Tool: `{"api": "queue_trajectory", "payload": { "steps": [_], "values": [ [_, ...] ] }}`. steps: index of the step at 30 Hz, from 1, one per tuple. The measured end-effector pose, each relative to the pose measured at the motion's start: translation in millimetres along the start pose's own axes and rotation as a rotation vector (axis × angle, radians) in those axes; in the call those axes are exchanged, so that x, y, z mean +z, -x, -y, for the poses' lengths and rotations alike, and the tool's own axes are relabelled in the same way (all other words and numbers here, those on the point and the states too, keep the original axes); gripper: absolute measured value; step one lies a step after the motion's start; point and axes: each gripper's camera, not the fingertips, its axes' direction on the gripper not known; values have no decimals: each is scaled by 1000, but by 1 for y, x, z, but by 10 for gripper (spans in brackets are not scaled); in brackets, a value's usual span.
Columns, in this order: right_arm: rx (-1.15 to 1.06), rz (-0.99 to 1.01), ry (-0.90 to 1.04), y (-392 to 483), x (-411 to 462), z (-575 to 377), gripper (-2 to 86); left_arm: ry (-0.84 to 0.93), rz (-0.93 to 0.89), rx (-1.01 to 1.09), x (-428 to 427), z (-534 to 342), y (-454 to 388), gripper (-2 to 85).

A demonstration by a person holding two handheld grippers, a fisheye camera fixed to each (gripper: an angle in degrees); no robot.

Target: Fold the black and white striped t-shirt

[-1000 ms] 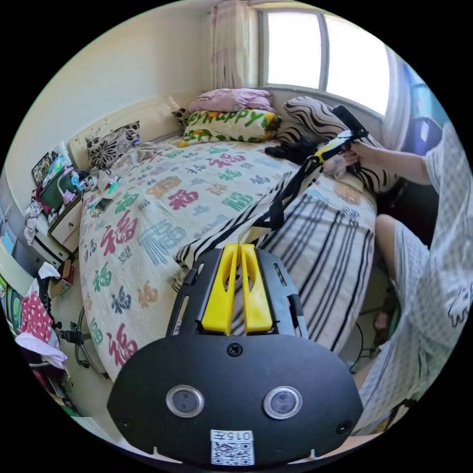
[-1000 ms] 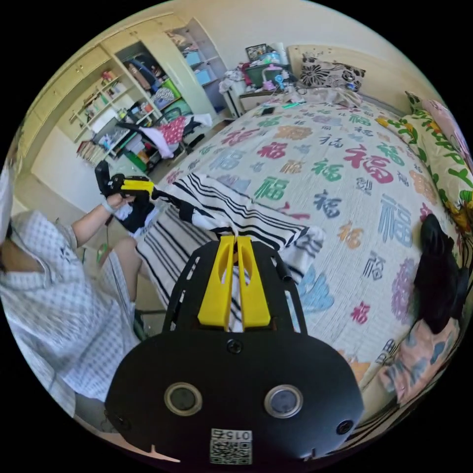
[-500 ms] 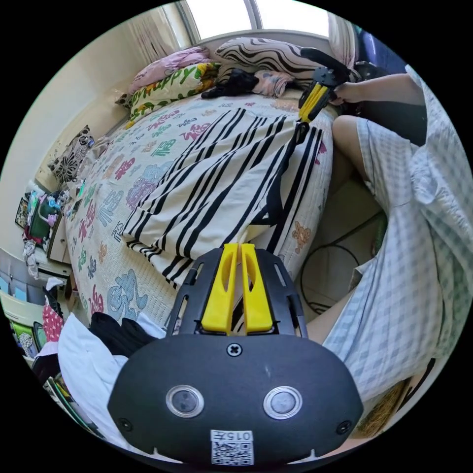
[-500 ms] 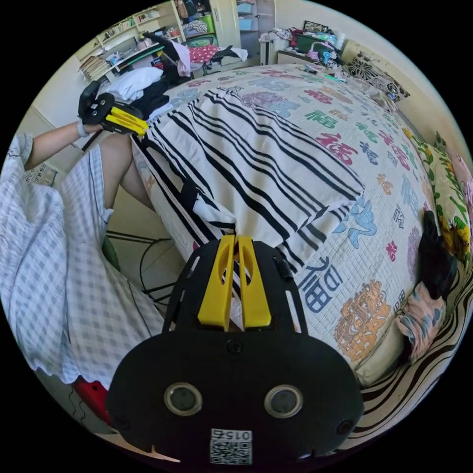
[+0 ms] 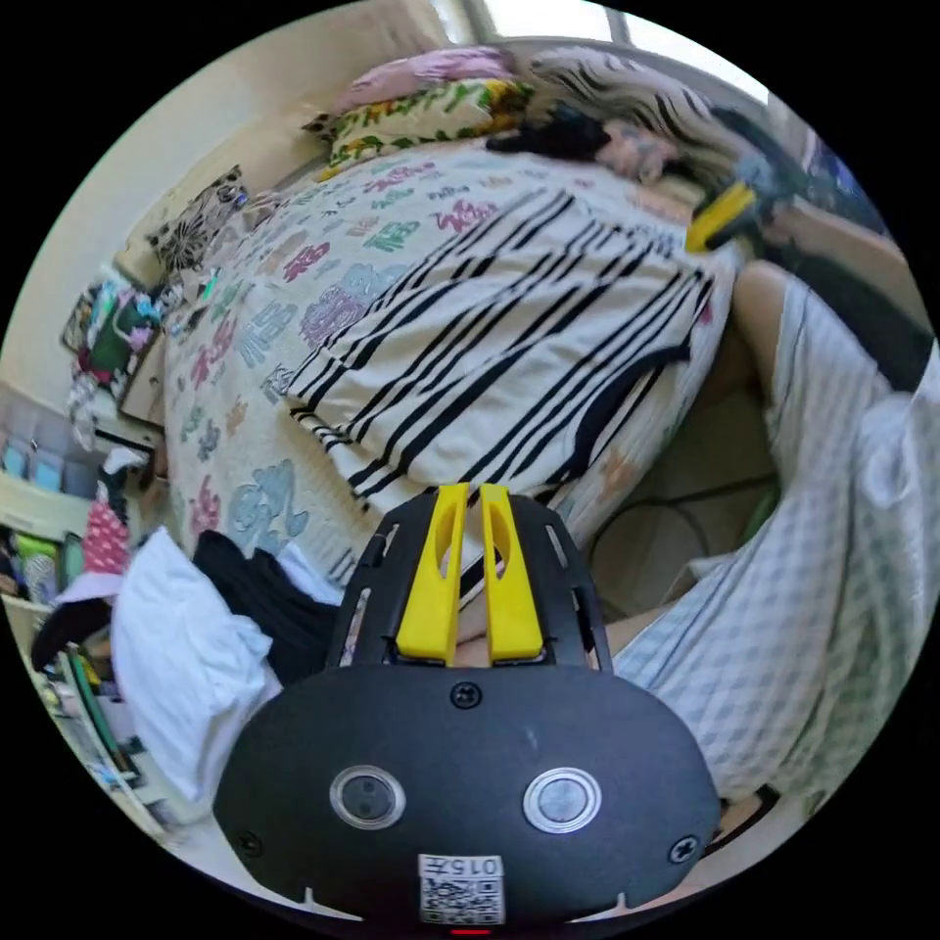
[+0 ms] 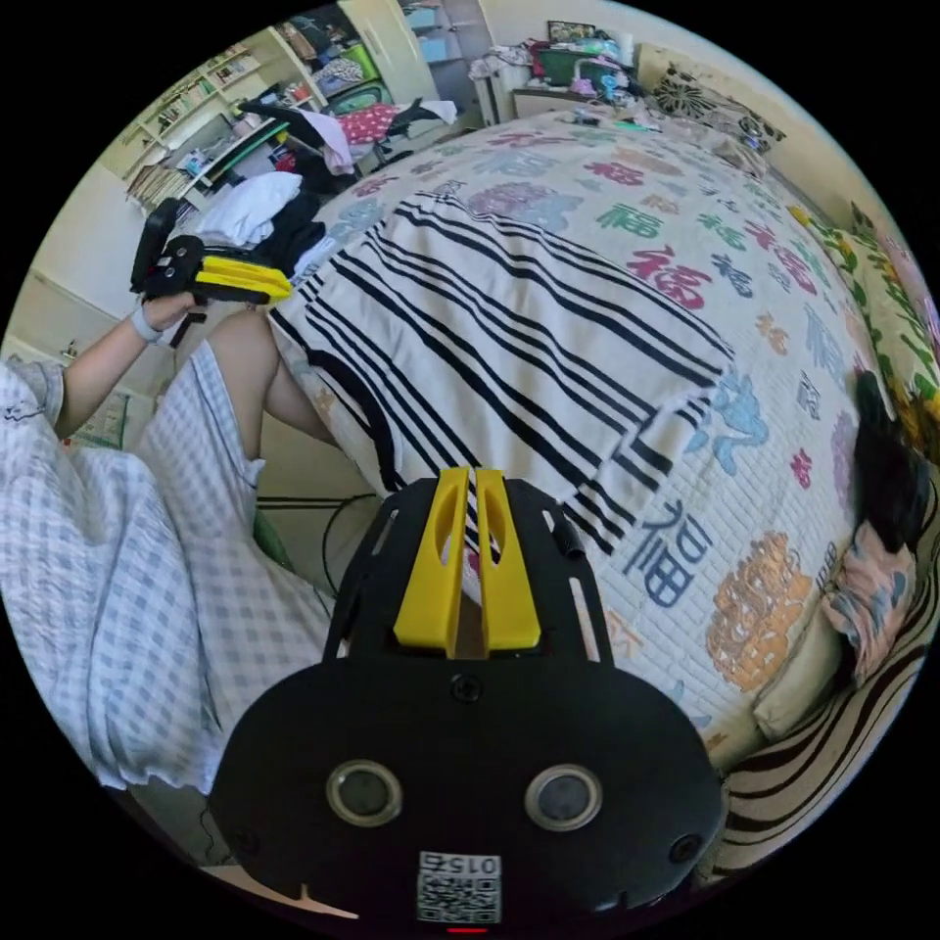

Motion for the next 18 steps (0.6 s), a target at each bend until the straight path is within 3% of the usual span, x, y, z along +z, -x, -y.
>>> {"api": "queue_trajectory", "payload": {
  "steps": [3,7,11,18],
  "values": [
    [-5,29,101,-3,21,13,-7,12,-111,-83,17,7,18,8],
    [65,9,223,-28,42,4,-9,176,-168,-155,53,-3,47,9],
    [202,191,119,-80,13,-24,-3,180,-212,-184,40,-18,85,12],
    [514,311,-276,-219,-70,-50,66,-146,-245,-509,-22,-33,241,78]
  ]
}}
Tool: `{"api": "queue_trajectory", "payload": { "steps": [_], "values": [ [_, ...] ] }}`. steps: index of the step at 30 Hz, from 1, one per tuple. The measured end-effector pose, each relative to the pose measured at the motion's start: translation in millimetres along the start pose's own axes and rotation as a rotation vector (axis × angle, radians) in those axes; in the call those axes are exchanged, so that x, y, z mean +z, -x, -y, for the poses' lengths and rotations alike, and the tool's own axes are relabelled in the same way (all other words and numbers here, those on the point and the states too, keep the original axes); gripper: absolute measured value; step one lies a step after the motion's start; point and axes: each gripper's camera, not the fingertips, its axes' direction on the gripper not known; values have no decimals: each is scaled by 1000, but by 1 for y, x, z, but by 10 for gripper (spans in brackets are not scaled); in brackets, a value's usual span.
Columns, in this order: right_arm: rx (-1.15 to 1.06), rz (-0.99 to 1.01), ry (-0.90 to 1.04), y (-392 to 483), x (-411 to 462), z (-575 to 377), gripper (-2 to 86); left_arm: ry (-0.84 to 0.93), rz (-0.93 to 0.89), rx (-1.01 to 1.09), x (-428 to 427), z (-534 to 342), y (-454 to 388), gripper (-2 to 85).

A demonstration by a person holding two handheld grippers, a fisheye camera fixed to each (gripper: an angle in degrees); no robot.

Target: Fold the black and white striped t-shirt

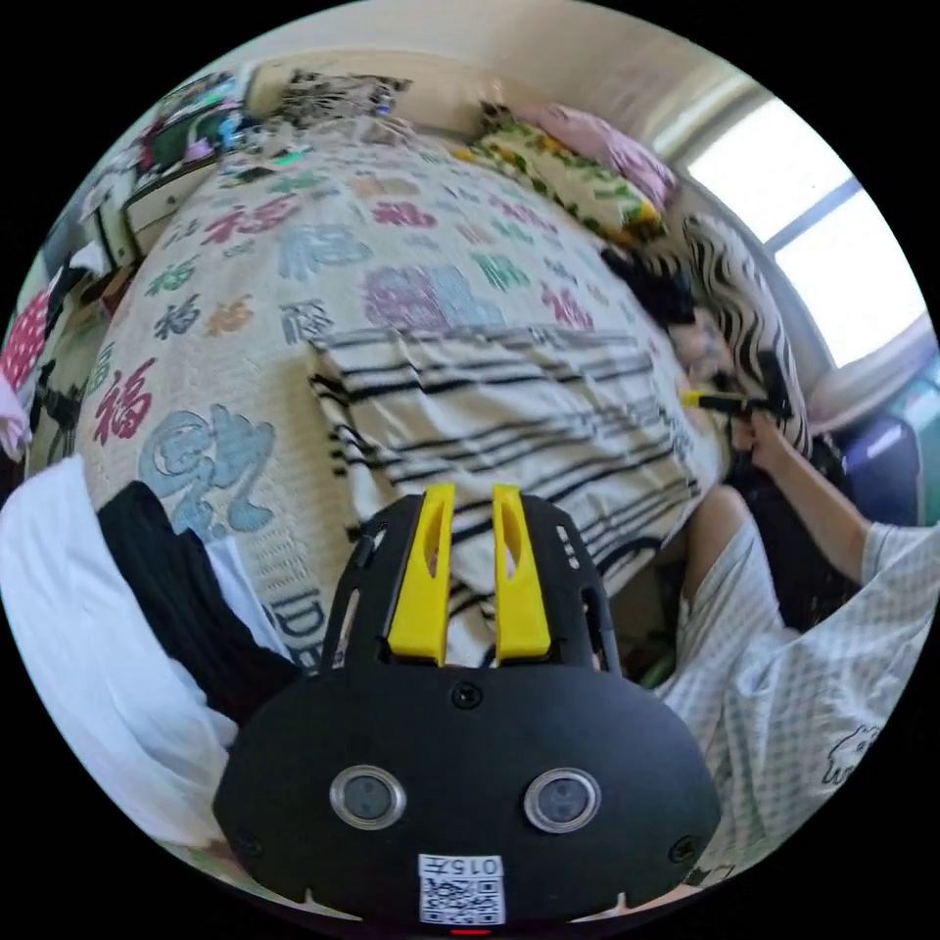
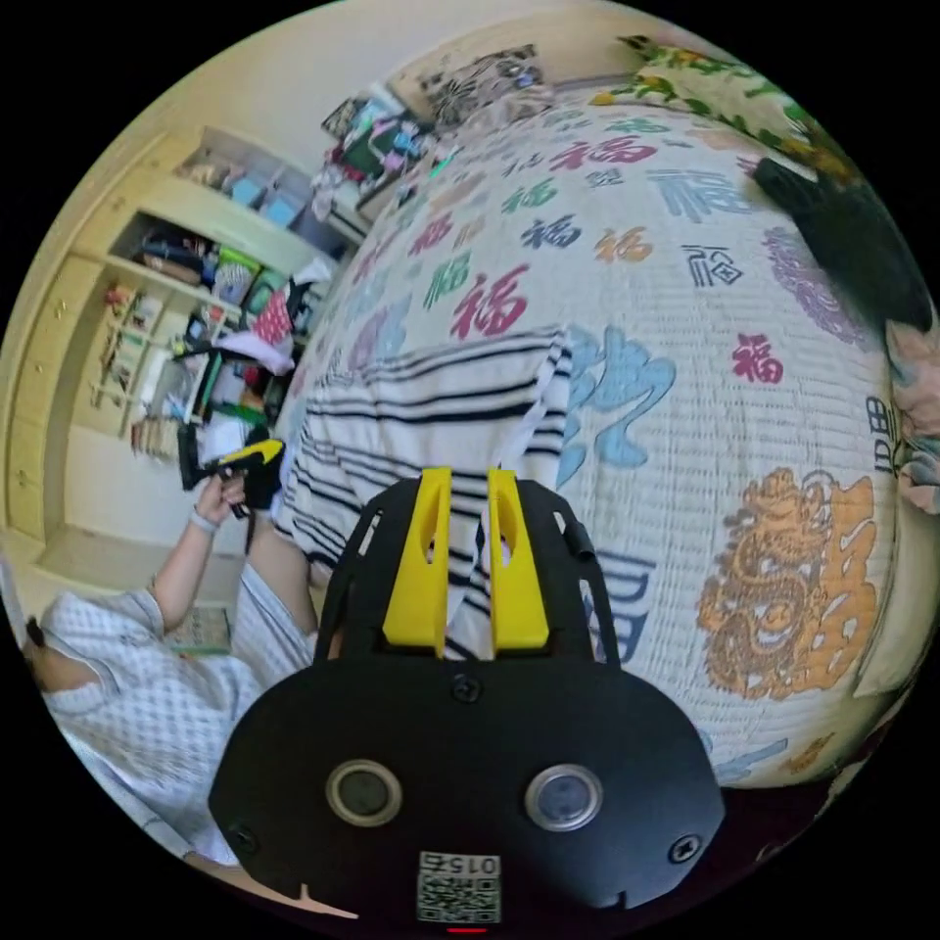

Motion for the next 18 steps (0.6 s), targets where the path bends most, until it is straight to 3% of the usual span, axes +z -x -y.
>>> {"api": "queue_trajectory", "payload": {
  "steps": [9,18],
  "values": [
    [188,89,-12,-89,-21,83,95,-80,-158,-341,-1,61,149,92],
    [129,90,124,-128,-26,122,37,-33,-289,-324,0,80,210,3]
  ]
}}
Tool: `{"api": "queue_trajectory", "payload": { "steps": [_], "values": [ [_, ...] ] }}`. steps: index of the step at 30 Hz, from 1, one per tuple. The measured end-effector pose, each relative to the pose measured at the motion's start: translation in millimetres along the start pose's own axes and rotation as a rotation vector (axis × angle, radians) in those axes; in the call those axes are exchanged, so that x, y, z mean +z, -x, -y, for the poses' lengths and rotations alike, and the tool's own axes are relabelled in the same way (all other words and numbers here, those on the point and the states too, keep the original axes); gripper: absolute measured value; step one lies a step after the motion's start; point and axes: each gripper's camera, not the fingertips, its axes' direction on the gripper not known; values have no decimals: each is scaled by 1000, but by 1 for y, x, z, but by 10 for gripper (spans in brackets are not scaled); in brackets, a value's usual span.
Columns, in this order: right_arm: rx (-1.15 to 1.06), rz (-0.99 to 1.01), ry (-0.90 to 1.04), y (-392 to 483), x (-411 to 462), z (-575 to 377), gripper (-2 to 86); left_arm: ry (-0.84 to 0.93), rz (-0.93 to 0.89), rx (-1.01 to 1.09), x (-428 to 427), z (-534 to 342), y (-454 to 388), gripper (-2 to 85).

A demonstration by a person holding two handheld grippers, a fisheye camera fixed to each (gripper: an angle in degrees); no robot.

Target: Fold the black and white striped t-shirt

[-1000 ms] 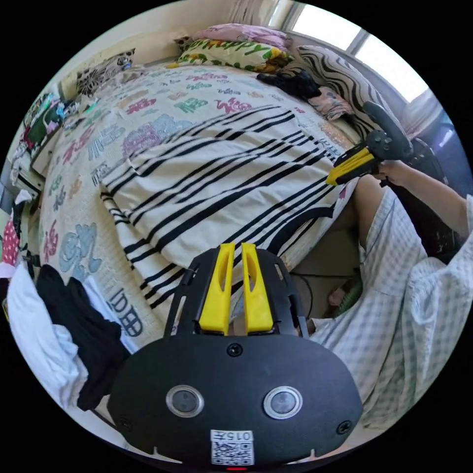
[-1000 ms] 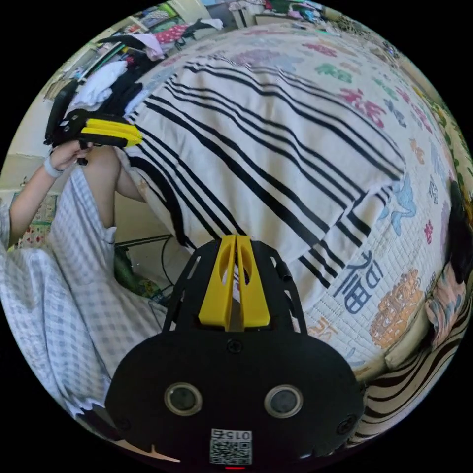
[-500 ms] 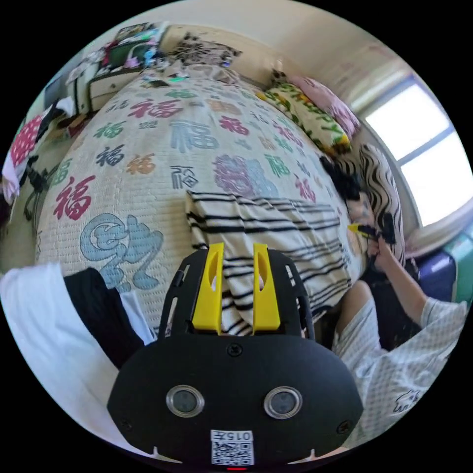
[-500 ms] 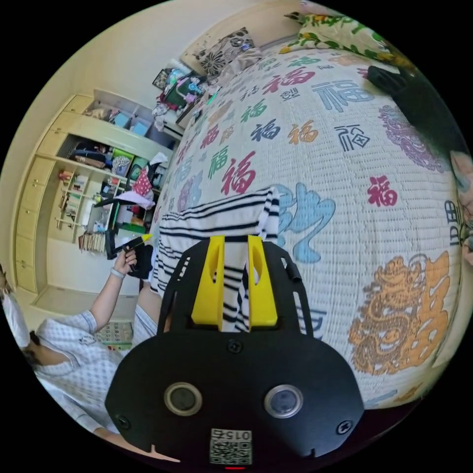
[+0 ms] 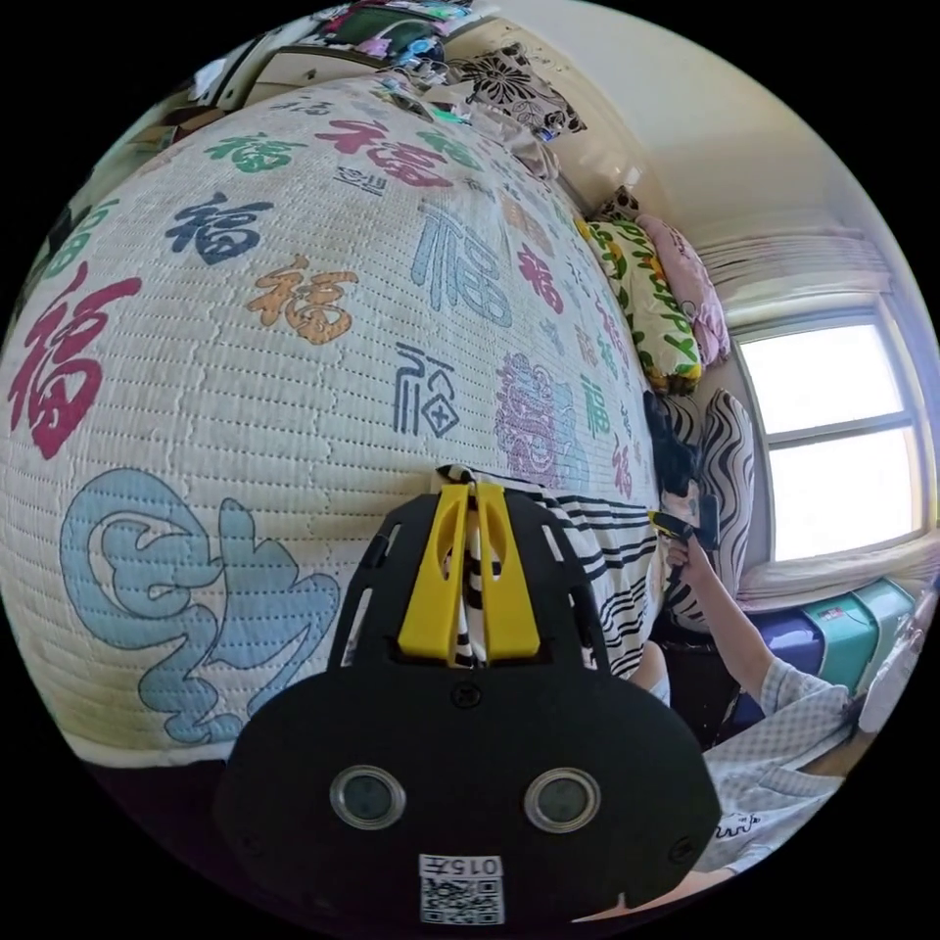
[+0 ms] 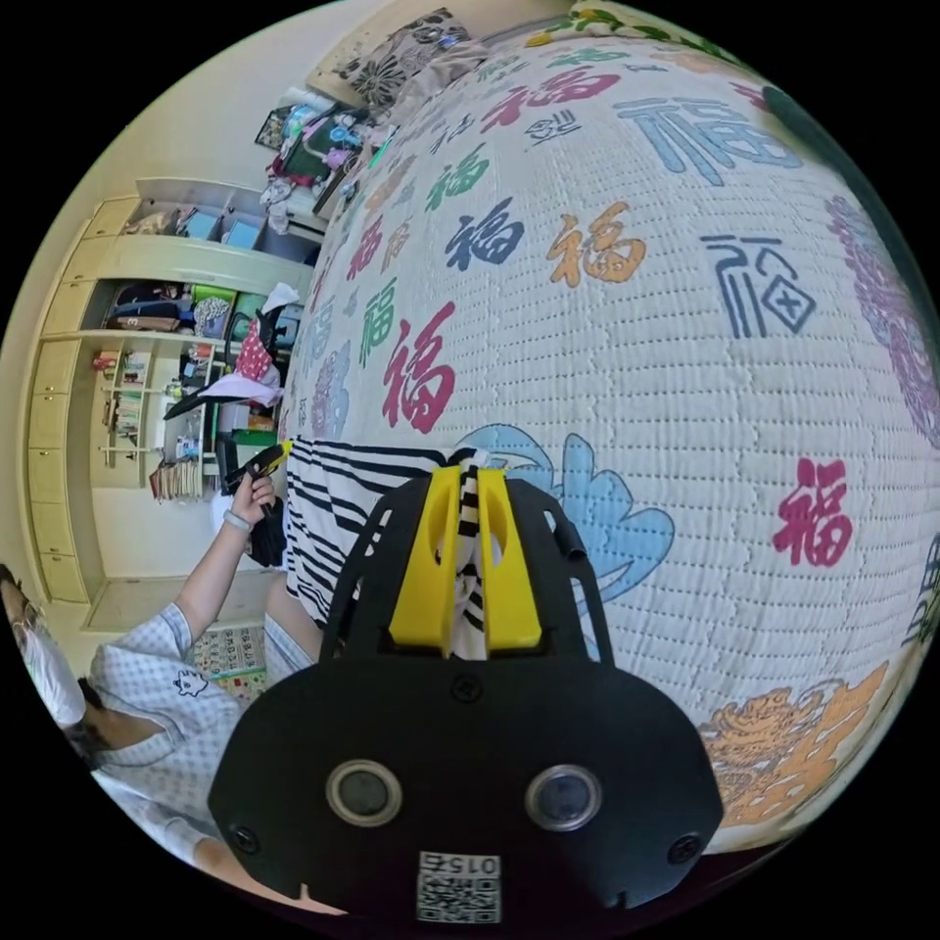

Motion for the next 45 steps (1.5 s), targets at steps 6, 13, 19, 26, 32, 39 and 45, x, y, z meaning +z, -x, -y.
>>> {"api": "queue_trajectory", "payload": {
  "steps": [6,13,19,26,32,39,45],
  "values": [
    [23,18,13,-21,-28,12,-4,-79,-63,-45,-33,6,25,-7],
    [116,54,-7,-51,-41,24,-8,-124,-38,-137,-43,9,52,-5],
    [147,113,-51,-70,-55,21,11,-162,-19,-114,-46,-4,41,10],
    [-48,-78,59,-33,-75,-29,76,-79,65,91,-58,-74,-31,53],
    [-38,27,241,-36,-26,-80,76,158,99,117,-9,-154,-58,60],
    [-15,45,292,-52,-1,-78,11,271,81,119,43,-194,-75,47],
    [-11,8,269,-65,-5,-70,6,316,149,159,71,-208,-92,21]
  ]
}}
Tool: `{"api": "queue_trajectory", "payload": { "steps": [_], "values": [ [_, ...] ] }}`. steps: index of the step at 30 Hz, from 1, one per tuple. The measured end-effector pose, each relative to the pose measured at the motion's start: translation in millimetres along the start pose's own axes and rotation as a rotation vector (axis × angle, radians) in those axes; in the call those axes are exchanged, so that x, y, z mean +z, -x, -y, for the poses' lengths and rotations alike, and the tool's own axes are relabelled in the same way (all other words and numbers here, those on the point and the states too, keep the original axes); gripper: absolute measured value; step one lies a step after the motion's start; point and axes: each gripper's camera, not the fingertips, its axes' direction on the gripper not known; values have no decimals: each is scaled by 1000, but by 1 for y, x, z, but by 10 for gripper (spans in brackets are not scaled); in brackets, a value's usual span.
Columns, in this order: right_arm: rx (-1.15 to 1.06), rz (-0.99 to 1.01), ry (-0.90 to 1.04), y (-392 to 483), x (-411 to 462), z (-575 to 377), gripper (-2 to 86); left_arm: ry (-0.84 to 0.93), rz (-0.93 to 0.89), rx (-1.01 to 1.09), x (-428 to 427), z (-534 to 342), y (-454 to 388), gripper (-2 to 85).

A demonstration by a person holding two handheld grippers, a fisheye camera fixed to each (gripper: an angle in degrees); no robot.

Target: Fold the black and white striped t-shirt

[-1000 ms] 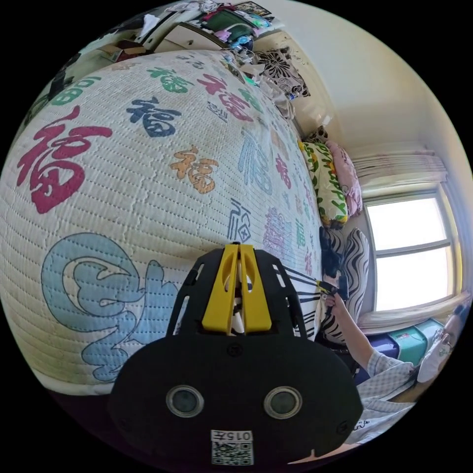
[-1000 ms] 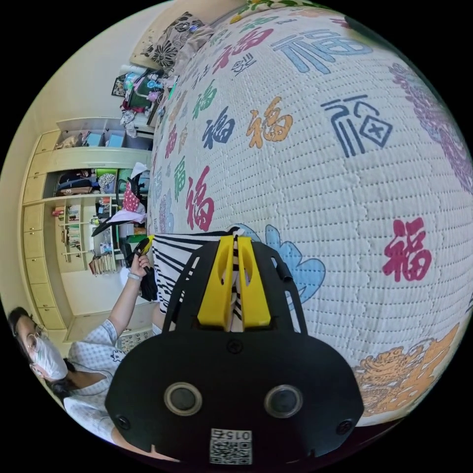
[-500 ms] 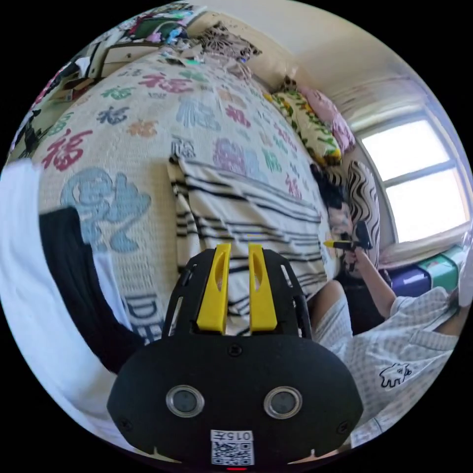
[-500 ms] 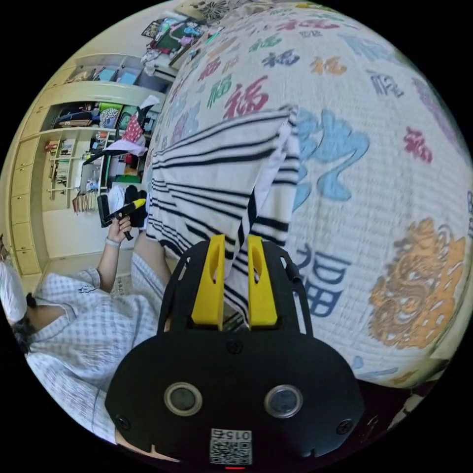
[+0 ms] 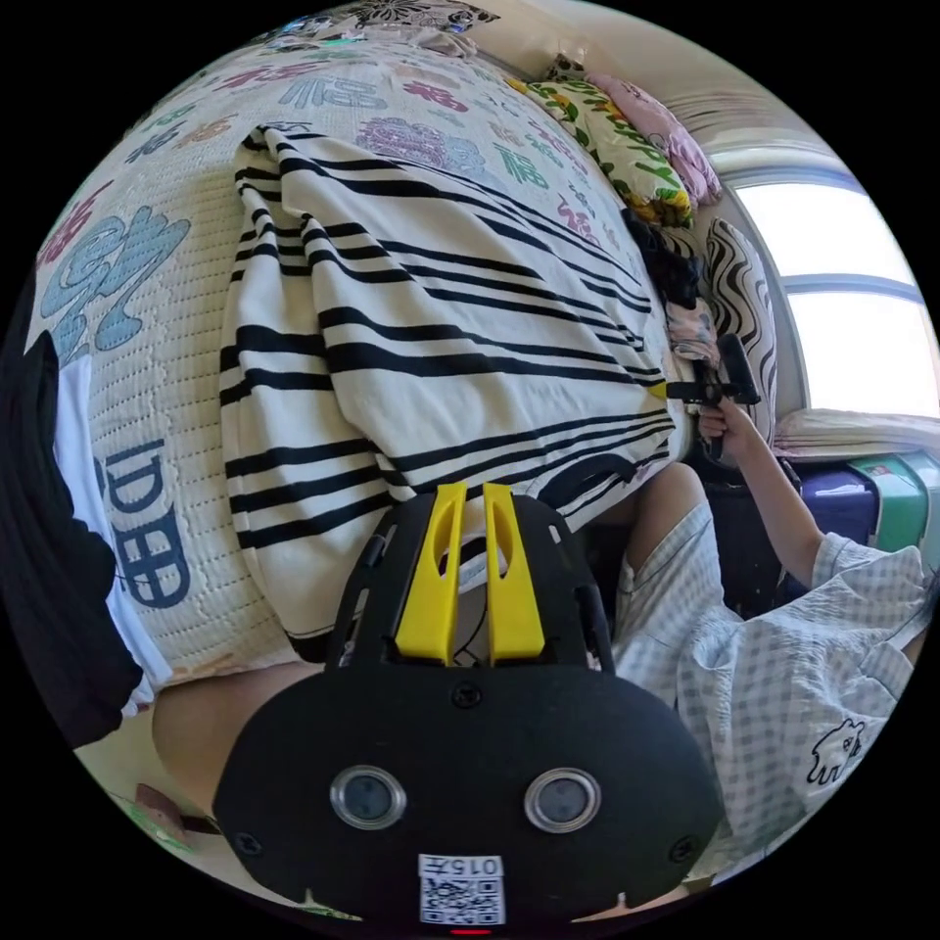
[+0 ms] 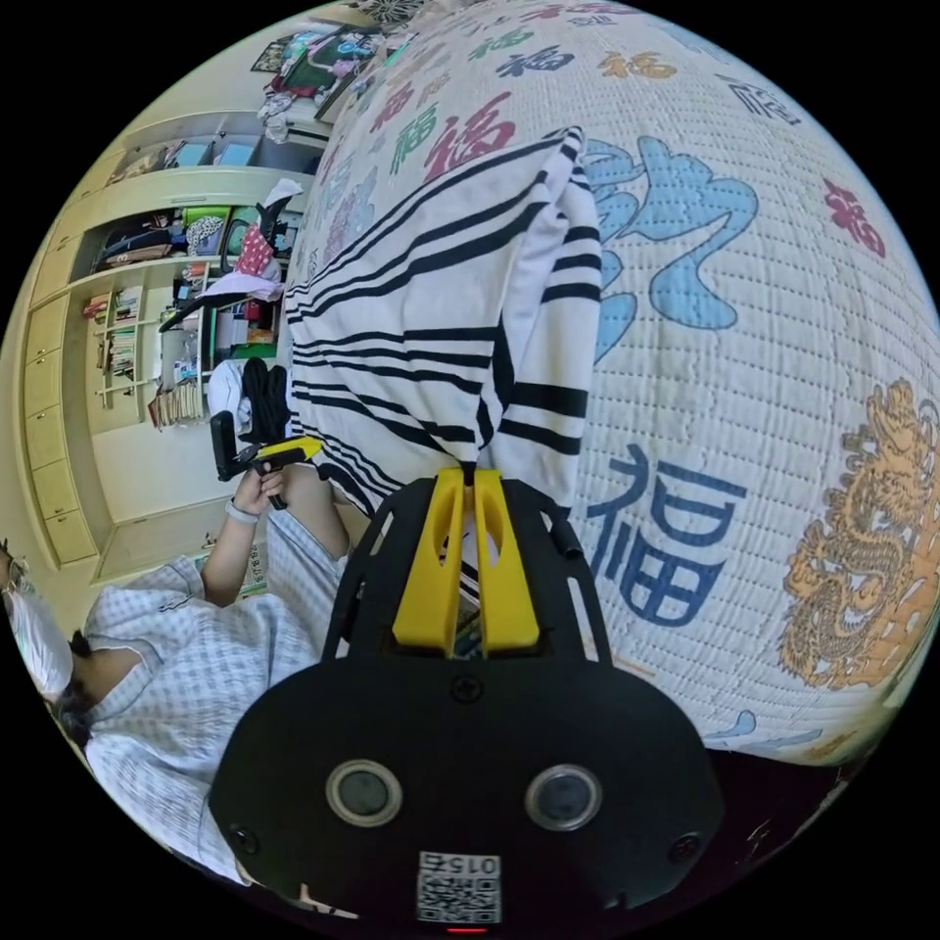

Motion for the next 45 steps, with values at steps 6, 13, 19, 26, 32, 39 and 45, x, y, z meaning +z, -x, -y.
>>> {"api": "queue_trajectory", "payload": {
  "steps": [6,13,19,26,32,39,45],
  "values": [
    [-28,80,-108,-16,-12,12,62,8,-38,30,7,-7,-14,23],
    [35,32,-355,-42,-38,60,82,4,-30,85,16,-11,-40,32],
    [106,104,-315,-66,-11,116,21,35,-19,86,34,-17,-52,31],
    [126,3,-308,-72,20,156,0,71,22,85,49,-31,-61,14],
    [104,-67,-275,-62,61,167,34,60,16,85,49,-48,-69,6],
    [-60,-105,-273,-11,120,94,74,-43,-38,120,35,-73,-90,6],
    [-287,93,-59,43,255,74,40,42,-38,208,56,-87,-115,4]
  ]
}}
